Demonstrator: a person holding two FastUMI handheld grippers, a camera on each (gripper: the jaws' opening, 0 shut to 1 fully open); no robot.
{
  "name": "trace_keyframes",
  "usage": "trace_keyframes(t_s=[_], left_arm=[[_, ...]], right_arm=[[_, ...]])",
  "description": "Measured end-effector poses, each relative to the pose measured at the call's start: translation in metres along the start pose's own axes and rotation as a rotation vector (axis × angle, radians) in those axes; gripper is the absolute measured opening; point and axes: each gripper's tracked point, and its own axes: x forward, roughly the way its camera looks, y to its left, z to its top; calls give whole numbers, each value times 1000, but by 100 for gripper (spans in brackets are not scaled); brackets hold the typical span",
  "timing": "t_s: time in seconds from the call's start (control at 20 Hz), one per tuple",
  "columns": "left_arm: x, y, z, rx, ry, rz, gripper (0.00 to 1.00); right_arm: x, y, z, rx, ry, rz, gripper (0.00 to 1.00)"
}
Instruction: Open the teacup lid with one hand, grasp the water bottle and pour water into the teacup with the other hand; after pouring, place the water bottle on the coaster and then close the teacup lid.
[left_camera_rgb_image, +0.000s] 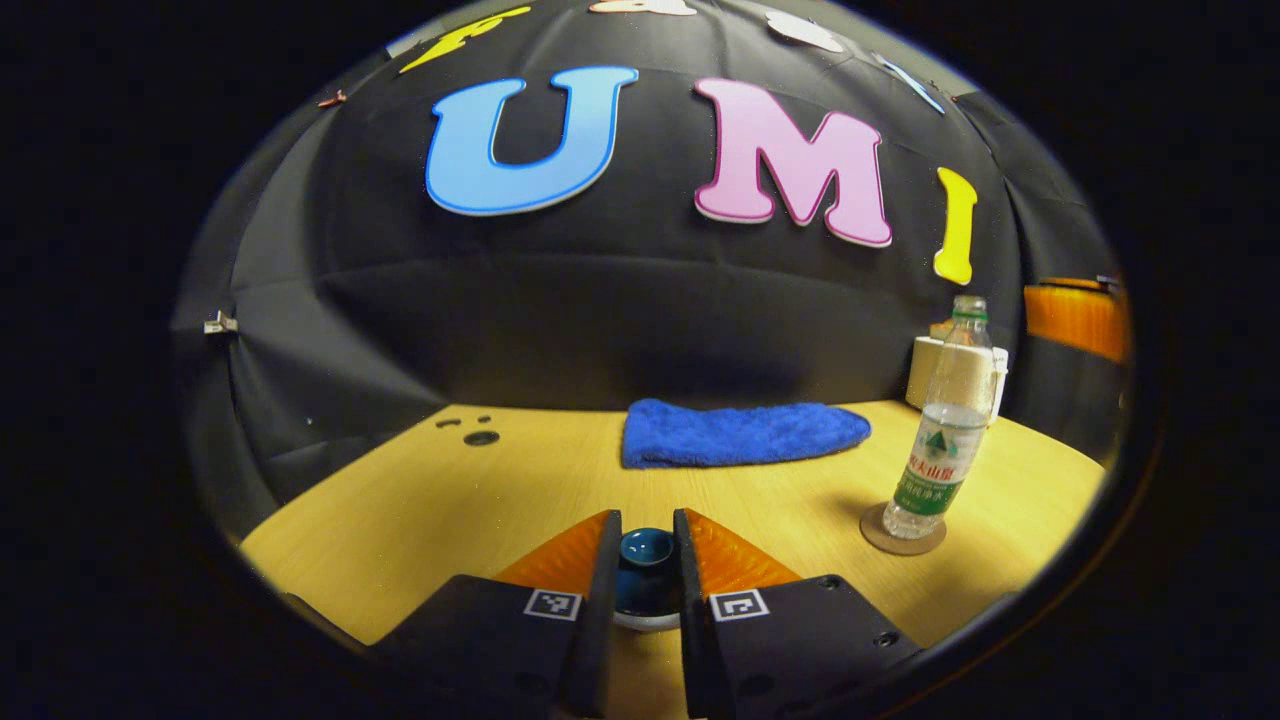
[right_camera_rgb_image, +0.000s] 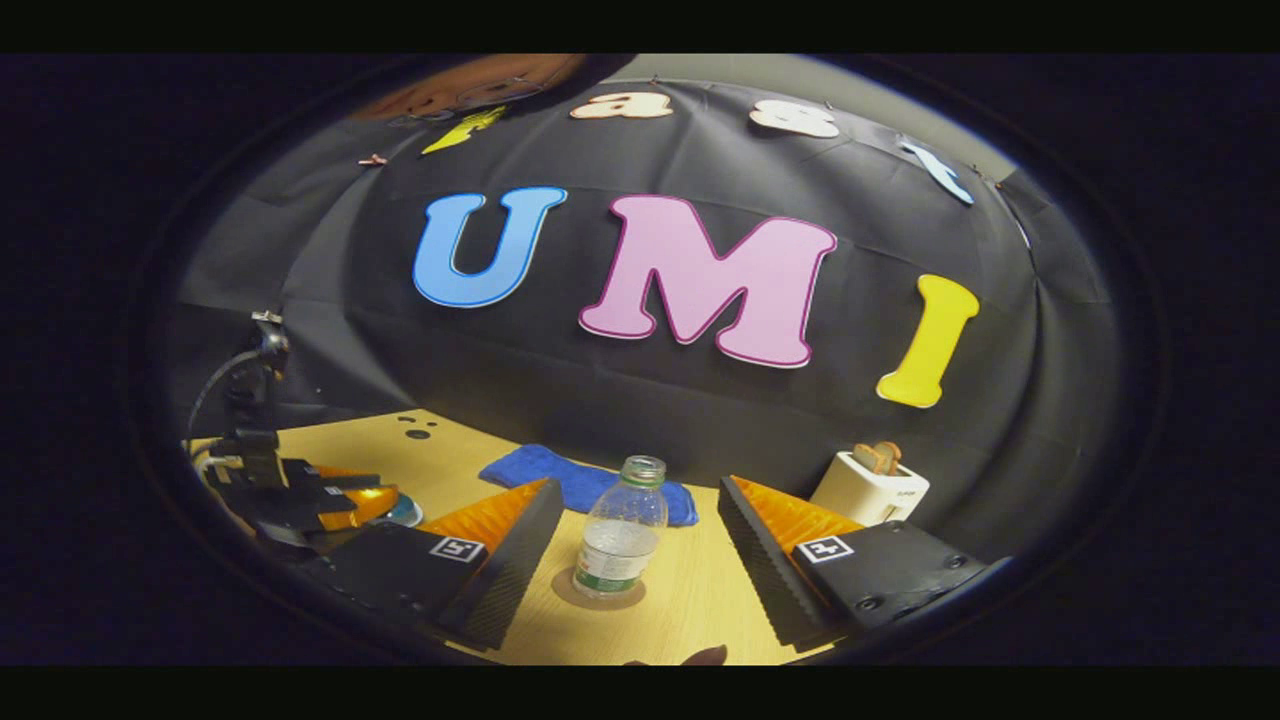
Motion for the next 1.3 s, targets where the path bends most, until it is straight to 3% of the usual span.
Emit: trace_keyframes(t_s=[0.25,0.35,0.4,0.5,0.6,0.75,1.05,1.15,1.3], left_arm=[[-25,15,50,-31,-69,7,29],[-36,24,61,-29,-76,19,36],[-39,29,63,-25,-78,25,29],[-46,36,65,-24,-75,35,32],[-49,40,62,-31,-61,43,29],[-51,44,56,-42,-44,47,32],[-51,49,52,-40,-30,55,29],[-52,52,52,-34,-31,58,29],[-55,54,53,-24,-32,64,29]], right_arm=[[16,6,-23,41,25,7,96],[25,8,-38,41,43,6,97],[29,9,-45,38,47,6,97],[38,10,-62,21,62,-1,98],[44,9,-78,26,76,-14,97],[54,15,-98,92,107,-10,97],[69,14,-123,198,159,-16,97],[67,9,-115,160,168,-28,77],[66,-3,-98,-70,150,-60,76]])
